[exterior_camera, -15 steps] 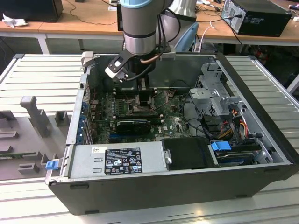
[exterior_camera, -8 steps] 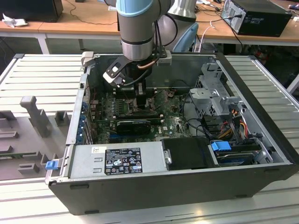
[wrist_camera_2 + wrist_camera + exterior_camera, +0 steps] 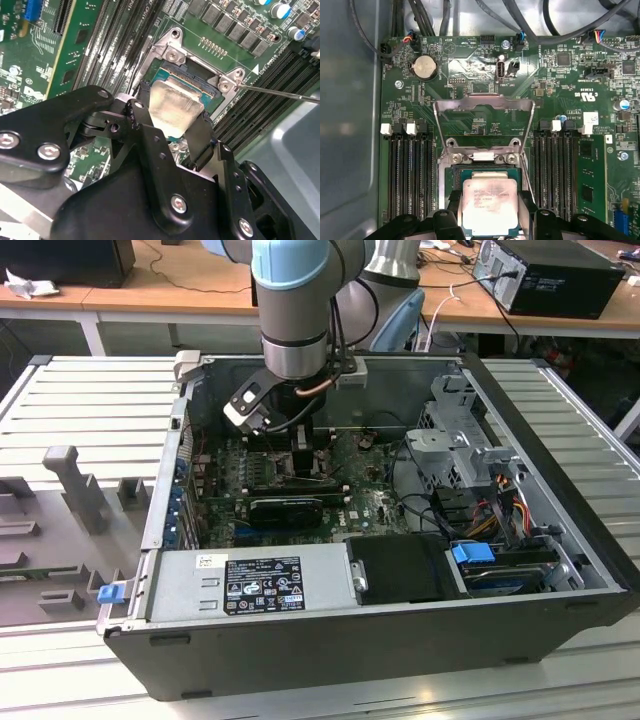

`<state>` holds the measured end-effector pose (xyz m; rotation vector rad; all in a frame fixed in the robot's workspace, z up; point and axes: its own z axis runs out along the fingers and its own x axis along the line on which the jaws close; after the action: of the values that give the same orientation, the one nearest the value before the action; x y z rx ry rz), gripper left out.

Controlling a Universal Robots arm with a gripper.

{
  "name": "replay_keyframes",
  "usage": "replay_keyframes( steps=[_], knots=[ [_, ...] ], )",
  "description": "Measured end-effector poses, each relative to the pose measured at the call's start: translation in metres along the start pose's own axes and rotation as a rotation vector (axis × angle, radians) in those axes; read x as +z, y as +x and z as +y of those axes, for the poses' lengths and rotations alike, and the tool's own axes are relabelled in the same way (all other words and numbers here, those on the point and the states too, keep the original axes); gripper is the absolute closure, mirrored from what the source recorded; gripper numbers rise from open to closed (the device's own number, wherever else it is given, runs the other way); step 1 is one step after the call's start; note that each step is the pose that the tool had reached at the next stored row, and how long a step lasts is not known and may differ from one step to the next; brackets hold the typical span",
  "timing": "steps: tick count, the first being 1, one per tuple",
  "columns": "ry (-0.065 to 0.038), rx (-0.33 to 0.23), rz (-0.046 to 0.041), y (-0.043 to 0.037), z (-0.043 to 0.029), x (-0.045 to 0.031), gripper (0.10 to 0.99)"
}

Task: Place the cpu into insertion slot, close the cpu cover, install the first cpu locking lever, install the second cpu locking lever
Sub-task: 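Place the cpu into insertion slot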

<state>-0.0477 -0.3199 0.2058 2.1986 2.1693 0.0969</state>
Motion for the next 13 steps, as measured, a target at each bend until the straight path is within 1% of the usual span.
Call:
replay_keyframes(
  steps=[3,8,13],
  knots=[
    [0.000,0.001,0.0001,0.0023,-0.0002,0.0013,0.553],
    [0.001,0.002,-0.0001,0.0027,-0.0005,0.0047,0.553],
    [0.001,0.002,-0.0001,0.0027,-0.0006,0.0052,0.553]
  ],
)
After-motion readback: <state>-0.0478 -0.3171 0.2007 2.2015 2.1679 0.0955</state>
